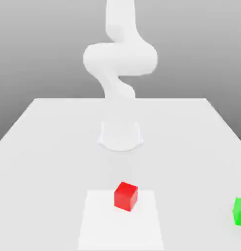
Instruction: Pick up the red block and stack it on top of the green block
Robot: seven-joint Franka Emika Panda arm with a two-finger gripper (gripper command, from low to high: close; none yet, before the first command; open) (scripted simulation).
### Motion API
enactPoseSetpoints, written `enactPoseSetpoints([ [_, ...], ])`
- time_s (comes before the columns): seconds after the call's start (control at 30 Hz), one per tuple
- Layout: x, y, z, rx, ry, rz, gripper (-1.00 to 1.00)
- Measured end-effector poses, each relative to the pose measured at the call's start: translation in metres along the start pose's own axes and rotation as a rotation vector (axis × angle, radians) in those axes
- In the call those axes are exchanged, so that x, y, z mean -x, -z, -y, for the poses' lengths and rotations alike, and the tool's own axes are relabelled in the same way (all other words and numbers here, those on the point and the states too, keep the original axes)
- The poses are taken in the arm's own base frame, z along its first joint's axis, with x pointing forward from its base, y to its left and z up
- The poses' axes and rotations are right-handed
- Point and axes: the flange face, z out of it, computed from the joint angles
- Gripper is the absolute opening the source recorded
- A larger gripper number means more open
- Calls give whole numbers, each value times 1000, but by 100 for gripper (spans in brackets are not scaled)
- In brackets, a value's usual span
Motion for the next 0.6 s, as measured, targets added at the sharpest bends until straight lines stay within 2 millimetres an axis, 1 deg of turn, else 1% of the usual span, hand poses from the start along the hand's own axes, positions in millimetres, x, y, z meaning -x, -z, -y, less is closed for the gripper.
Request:
enactPoseSetpoints([
  [0.07, 14, -52, -9, 64, -37, 43, 0],
  [0.13, 30, -100, -22, 126, -74, 84, 0],
  [0.2, 48, -144, -40, 188, -112, 124, 0],
  [0.3, 80, -203, -74, 283, -171, 184, 0],
  [0.4, 118, -254, -116, 384, -235, 245, 0],
  [0.47, 149, -282, -148, 456, -281, 287, 0],
  [0.57, 201, -317, -204, 575, -356, 354, 0],
  [0.6, 213, -326, -216, 597, -371, 365, 0],
])
